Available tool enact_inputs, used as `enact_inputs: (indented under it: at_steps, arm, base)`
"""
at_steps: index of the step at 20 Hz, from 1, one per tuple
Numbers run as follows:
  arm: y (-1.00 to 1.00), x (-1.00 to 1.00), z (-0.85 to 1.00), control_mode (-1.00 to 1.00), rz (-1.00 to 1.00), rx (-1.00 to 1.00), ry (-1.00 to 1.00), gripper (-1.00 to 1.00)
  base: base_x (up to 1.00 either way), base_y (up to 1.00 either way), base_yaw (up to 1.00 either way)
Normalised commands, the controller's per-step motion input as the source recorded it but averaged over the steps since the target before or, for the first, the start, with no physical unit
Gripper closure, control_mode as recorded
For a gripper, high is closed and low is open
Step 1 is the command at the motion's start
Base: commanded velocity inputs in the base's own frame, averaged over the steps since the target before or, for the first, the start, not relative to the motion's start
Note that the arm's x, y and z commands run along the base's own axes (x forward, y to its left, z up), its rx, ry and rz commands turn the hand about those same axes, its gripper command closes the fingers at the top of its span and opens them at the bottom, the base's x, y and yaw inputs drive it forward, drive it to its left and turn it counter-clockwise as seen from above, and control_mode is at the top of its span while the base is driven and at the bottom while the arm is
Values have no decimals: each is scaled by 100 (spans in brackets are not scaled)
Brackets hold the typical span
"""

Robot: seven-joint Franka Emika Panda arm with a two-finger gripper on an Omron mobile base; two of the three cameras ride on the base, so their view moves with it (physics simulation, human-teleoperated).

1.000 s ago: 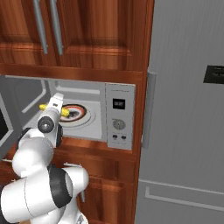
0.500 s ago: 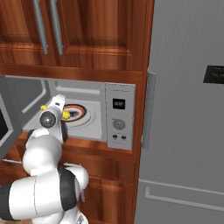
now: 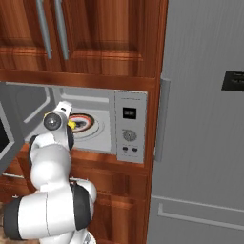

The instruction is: Pick the corn from the counter and place it in the microwave.

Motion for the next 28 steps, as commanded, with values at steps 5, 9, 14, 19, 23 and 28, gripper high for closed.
enact_inputs:
  at_steps: [5, 9, 14, 19, 23, 28]
  arm:
    - [3, 19, -15, -100, 0, 0, 0, 100]
    - [6, 22, -19, -100, 0, 0, 2, 100]
    - [2, 3, -17, -100, 0, 0, 6, 100]
    - [2, 18, -13, -100, 0, 0, 5, 100]
    - [3, 28, -9, -100, 0, 0, 6, 100]
    - [12, 25, -16, -100, 0, 0, 0, 100]
  base:
    - [0, 0, 0]
    - [0, 0, 0]
    - [0, 0, 0]
    - [0, 0, 0]
    - [0, 0, 0]
    - [0, 0, 0]
